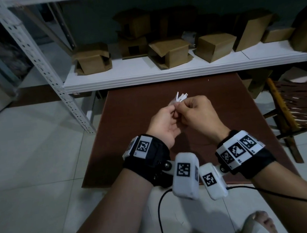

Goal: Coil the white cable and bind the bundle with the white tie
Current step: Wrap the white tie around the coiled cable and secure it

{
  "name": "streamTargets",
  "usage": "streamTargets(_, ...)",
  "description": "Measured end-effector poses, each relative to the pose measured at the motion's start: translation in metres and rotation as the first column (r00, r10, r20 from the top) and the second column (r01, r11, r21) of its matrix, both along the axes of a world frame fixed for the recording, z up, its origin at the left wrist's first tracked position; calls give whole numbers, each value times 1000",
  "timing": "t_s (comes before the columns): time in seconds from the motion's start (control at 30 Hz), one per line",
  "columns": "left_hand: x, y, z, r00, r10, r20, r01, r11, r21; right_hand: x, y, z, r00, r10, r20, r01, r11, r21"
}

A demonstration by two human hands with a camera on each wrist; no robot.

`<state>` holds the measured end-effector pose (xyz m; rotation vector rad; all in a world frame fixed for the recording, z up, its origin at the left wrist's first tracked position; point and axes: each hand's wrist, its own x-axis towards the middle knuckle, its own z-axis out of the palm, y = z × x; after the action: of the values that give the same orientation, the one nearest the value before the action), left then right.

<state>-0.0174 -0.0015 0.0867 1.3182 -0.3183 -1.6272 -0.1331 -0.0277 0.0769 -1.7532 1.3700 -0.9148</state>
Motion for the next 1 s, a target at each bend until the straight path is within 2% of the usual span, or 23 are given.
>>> streamTargets(0.23, 8, -9, -1, 998, 36, -41, -37, 999, -10, 0, 1, -3, 999, 50, 18, -51, 998, 29)
streamTargets(0.37, 9, -12, -7, 995, 104, 3, -104, 994, -16, 0, 4, -2, 994, 84, 70, -88, 995, 56)
streamTargets(0.53, 5, -15, -13, 975, 221, 27, -217, 971, -101, 1, 4, 0, 984, 49, 172, -61, 996, 65)
streamTargets(0.63, -2, -12, -11, 966, 255, 40, -247, 958, -144, 0, 6, 2, 984, 40, 172, -47, 998, 35)
streamTargets(0.8, -7, -10, -10, 970, 237, 51, -222, 954, -202, -2, 8, 7, 969, 50, 241, -53, 999, 6)
streamTargets(1.0, -5, -4, 1, 972, 234, 0, -221, 918, -329, -4, 11, 15, 950, 118, 288, -101, 992, -73)
